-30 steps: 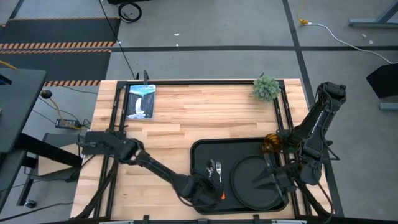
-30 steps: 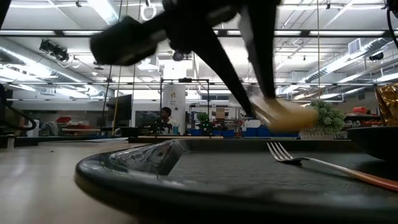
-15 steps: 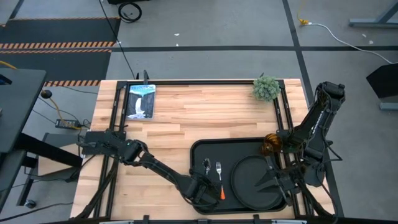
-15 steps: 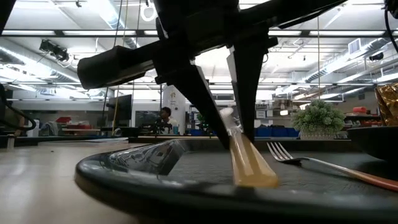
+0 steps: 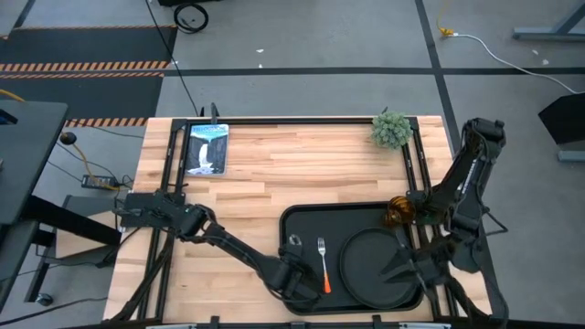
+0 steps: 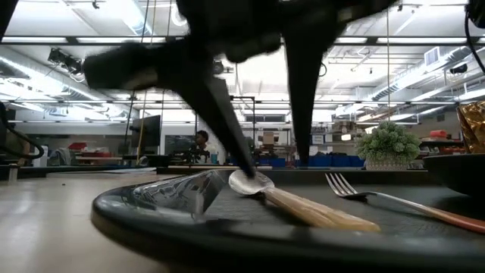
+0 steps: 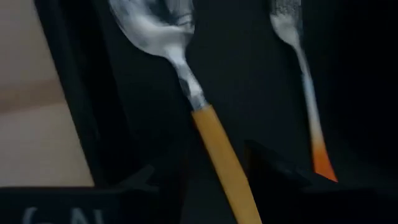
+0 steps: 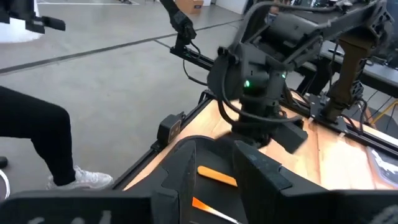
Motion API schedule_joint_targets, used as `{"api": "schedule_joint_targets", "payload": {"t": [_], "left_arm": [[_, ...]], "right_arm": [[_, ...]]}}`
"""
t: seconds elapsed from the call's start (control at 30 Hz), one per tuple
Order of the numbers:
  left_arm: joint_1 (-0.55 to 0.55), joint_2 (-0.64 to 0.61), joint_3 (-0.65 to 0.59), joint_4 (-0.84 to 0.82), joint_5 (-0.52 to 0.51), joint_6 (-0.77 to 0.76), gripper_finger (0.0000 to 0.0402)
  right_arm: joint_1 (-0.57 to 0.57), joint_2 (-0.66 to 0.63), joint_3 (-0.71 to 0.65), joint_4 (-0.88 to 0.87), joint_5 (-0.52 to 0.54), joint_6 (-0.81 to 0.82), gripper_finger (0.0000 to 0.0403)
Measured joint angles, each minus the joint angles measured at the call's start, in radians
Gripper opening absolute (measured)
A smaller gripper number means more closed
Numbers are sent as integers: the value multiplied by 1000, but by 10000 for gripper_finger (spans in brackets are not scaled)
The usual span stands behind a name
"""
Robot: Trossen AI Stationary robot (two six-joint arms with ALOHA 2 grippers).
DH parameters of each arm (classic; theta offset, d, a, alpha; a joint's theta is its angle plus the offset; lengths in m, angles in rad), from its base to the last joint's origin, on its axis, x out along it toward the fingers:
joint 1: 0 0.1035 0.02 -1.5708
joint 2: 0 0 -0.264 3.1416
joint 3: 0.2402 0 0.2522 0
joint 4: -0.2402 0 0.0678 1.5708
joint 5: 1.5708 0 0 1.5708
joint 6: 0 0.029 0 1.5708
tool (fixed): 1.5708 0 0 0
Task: Pick and place plate/cup/fork/spoon on tray
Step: Return to Home Position
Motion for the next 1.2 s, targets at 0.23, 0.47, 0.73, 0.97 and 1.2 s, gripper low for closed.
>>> {"api": "schedule_joint_targets", "payload": {"t": [0.23, 0.47, 0.73, 0.97, 1.2], "left_arm": [[-1, -74, 2, -9, -57, 161, 144], [9, -99, 2, 20, -187, 396, 135], [27, -99, 2, 156, -305, 661, 135], [43, -99, 2, 452, -399, 1230, 134], [80, -99, 2, 589, -499, 1667, 134]], "right_arm": [[-71, -120, 0, -68, -62, -1, 114], [-149, -220, -111, -67, -64, 40, 114], [-202, -424, -261, -21, -65, 103, 114], [-276, -610, -343, -13, -138, 60, 114], [-451, -711, -448, 77, -289, 44, 94]]}}
